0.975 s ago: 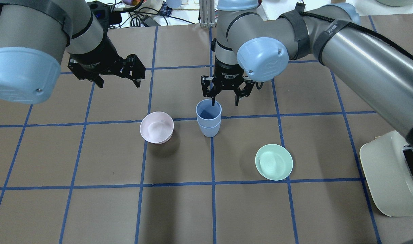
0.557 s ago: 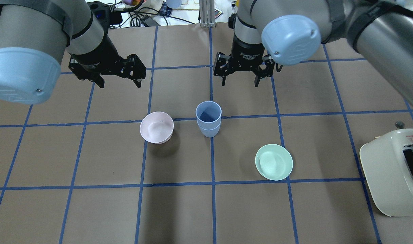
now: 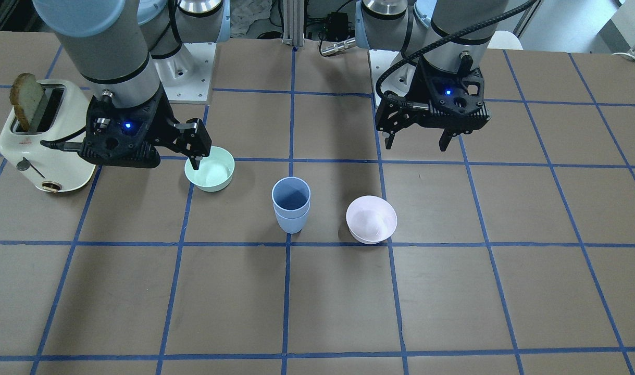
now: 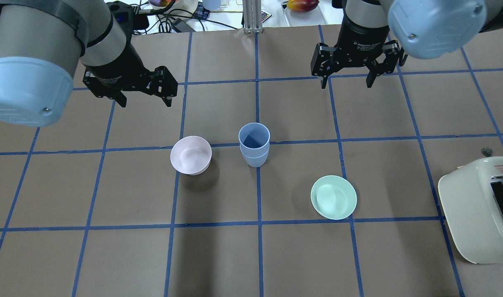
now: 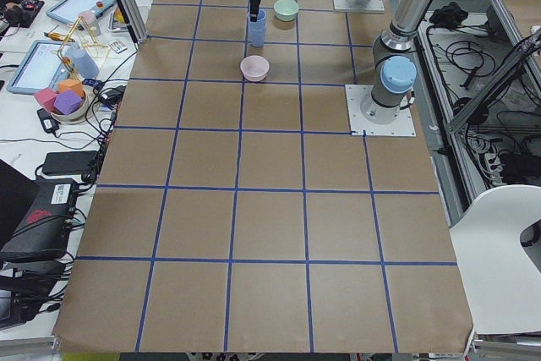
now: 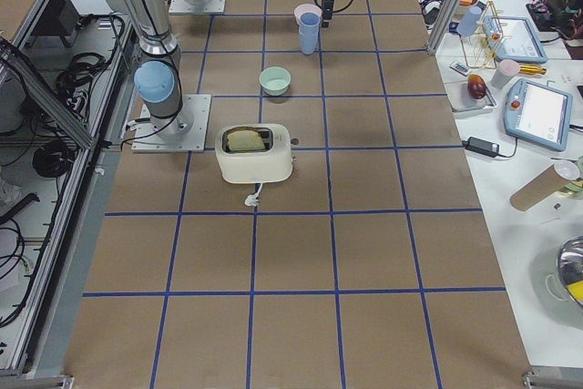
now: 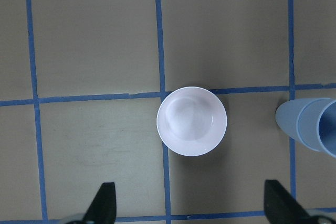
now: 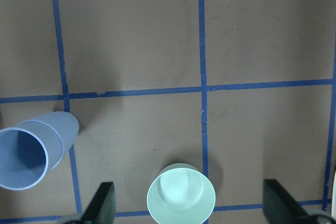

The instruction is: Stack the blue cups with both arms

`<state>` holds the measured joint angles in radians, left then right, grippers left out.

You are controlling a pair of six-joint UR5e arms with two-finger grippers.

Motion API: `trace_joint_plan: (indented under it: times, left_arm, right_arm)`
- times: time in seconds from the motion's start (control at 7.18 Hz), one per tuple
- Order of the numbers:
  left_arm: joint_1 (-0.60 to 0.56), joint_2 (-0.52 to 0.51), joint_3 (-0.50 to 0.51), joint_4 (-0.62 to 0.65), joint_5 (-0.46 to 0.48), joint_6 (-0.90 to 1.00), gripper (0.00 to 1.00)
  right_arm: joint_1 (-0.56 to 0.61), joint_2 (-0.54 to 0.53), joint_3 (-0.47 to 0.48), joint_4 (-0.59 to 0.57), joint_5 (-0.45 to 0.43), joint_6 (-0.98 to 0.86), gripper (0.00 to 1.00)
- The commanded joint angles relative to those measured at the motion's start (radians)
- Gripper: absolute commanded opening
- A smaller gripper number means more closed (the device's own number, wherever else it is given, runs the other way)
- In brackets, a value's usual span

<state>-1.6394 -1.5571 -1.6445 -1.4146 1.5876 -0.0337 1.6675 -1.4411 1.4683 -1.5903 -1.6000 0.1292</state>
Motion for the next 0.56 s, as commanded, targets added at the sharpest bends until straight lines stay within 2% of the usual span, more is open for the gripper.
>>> trace_joint_plan:
  times: [0.0, 0.42]
  left_arm:
    - [0.000, 0.000, 0.000, -0.001, 0.002, 0.000, 1.00]
    - [0.000, 0.000, 0.002, -0.001, 0.003, 0.000, 1.00]
  right_arm:
    - [-0.011, -0.054, 0.001, 0.068, -0.011, -0.025, 1.00]
    - [-0.069, -0.084, 0.001, 0.099, -0.006, -0.131, 1.00]
